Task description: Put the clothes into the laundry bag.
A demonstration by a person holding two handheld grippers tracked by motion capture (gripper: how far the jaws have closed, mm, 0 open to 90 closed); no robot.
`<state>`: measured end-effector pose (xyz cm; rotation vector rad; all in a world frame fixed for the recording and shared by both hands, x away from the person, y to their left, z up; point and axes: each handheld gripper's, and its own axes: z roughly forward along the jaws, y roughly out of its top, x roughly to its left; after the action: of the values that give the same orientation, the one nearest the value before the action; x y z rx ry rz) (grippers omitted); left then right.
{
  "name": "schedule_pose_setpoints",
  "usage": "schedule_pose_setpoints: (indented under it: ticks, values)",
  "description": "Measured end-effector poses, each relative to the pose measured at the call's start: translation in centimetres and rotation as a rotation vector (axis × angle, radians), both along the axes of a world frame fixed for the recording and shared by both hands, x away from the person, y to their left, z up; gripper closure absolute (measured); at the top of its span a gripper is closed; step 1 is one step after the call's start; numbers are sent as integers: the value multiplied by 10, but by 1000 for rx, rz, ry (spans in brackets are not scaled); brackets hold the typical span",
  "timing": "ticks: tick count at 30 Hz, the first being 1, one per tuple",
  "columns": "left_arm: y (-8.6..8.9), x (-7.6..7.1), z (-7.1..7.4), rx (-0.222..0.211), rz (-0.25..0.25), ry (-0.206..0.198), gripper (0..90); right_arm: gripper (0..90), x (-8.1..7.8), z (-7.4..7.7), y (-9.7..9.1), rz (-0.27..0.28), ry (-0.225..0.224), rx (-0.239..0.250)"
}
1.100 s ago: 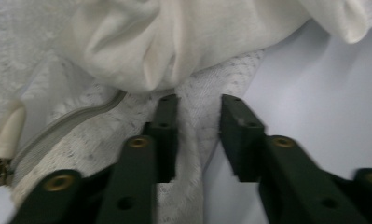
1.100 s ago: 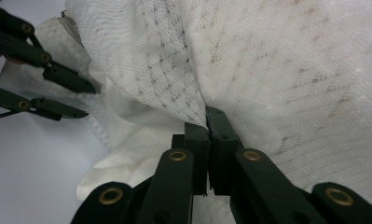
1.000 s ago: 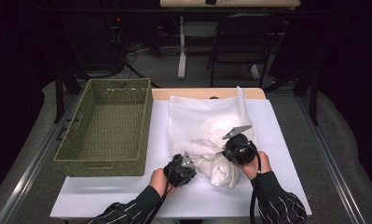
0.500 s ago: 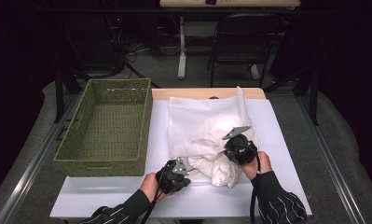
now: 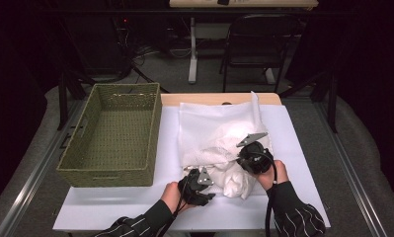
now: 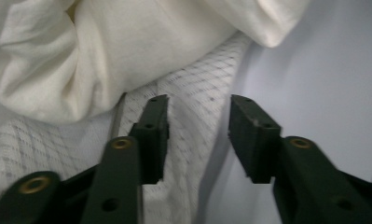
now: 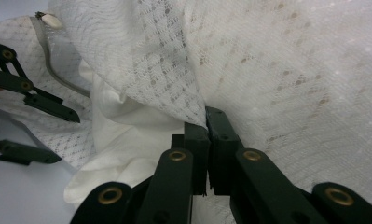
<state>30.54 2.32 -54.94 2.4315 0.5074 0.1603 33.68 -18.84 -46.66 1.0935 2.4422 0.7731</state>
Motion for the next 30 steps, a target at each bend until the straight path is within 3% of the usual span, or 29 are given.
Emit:
schedule_pose_setpoints:
  ticks: [2,4,7,15,18,20,23,25,27,30]
  values:
    - [1,1,-2,-25,15,-6,802,883,0,0,-1,1,3,2]
    - [2,-1,-1,-24,12,0,878,883,0,0,-1,1,4,3]
    - [3,-6,0,-13,-26,2,893,884,1,0,-2,2,1,0]
    - [23,-21,5,26,-163,68,892,885,2,-1,-6,-14,-1,-2]
    - [28,-22,7,17,-150,68,881,884,1,0,-5,-14,-1,0]
    - [27,-20,11,16,-148,66,760,884,1,2,-4,-13,-1,5]
    - [19,-19,21,-12,-120,21,537,884,0,4,-5,-13,-3,15]
    - [12,-18,25,-30,-97,3,436,883,0,4,-6,-15,0,19]
    - [0,-17,28,-39,-81,-16,385,883,0,4,-7,-18,0,25]
    - [-21,-11,29,-73,-58,0,343,882,0,4,-8,-16,2,28]
